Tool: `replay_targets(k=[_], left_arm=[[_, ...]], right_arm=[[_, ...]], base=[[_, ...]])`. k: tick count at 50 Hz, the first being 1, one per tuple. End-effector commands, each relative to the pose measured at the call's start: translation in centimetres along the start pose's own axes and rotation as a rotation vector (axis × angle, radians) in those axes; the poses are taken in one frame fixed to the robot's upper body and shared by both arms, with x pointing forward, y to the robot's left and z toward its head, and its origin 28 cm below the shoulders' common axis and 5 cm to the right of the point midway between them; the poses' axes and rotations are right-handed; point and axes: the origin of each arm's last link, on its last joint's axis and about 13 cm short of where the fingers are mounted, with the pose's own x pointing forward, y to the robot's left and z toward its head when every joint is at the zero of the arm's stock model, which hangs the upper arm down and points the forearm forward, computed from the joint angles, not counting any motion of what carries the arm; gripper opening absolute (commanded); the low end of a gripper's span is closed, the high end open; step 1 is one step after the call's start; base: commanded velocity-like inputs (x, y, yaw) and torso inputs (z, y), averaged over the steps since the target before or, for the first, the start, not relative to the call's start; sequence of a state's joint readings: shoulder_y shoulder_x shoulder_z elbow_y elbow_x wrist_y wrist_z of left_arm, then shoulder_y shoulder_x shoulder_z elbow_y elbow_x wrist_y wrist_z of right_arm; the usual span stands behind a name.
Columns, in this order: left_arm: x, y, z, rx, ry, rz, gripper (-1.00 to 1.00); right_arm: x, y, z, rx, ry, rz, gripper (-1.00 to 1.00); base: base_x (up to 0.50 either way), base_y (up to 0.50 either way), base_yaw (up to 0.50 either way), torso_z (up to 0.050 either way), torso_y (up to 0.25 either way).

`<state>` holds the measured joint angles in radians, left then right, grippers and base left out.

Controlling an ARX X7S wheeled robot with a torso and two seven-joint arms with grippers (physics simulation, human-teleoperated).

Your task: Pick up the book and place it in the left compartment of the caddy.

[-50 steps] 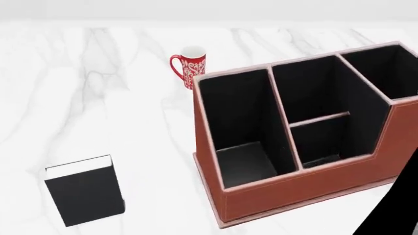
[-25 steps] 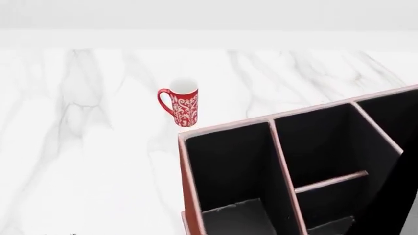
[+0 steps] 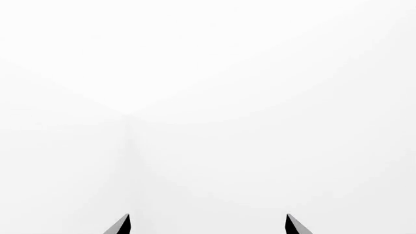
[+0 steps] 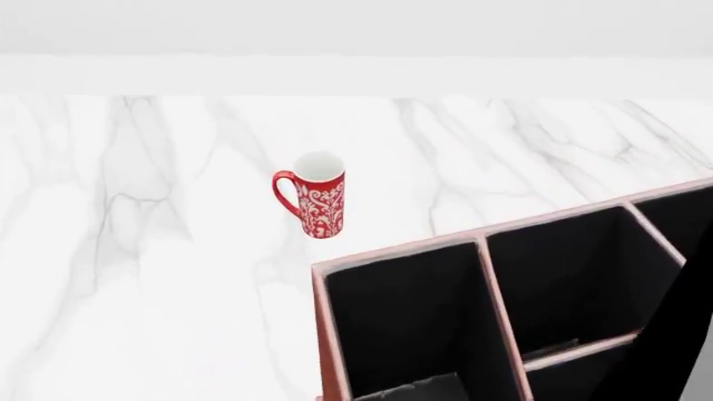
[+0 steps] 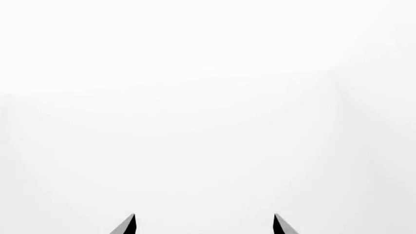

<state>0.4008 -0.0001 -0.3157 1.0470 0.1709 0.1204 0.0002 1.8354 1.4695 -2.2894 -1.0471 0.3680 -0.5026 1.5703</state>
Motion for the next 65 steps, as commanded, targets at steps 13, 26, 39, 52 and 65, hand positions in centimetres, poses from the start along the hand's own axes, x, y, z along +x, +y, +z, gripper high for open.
replay_targets(k=[13, 26, 39, 52, 65], left_arm=[[0.0, 0.0, 0.0, -0.002, -0.002, 0.000, 1.00], [0.2, -0.1, -0.1, -0.002, -0.001, -0.004, 1.00], [0.2, -0.1, -0.1, -0.002, 0.000, -0.003, 1.00], [0.2, -0.2, -0.1, -0.005, 0.000, -0.003, 1.00], [0.2, 0.0, -0.1, -0.020, 0.001, 0.002, 1.00]], right_arm=[[0.1, 0.0, -0.2, -0.022, 0.006, -0.007, 1.00], [0.0, 0.1, -0.4, -0.027, 0.009, 0.006, 1.00], [0.1, 0.1, -0.4, -0.025, 0.007, 0.002, 1.00], [0.2, 0.3, -0.6, -0.037, 0.036, -0.009, 1.00], [3.6, 0.1, -0.1, -0.179, 0.180, 0.031, 1.00]], base=[[0.01, 0.00, 0.00, 0.000, 0.001], [-0.28, 0.21, 0.00, 0.000, 0.000], [-0.02, 0.01, 0.00, 0.000, 0.000], [0.00, 0.00, 0.00, 0.000, 0.000], [0.00, 0.00, 0.00, 0.000, 0.000]])
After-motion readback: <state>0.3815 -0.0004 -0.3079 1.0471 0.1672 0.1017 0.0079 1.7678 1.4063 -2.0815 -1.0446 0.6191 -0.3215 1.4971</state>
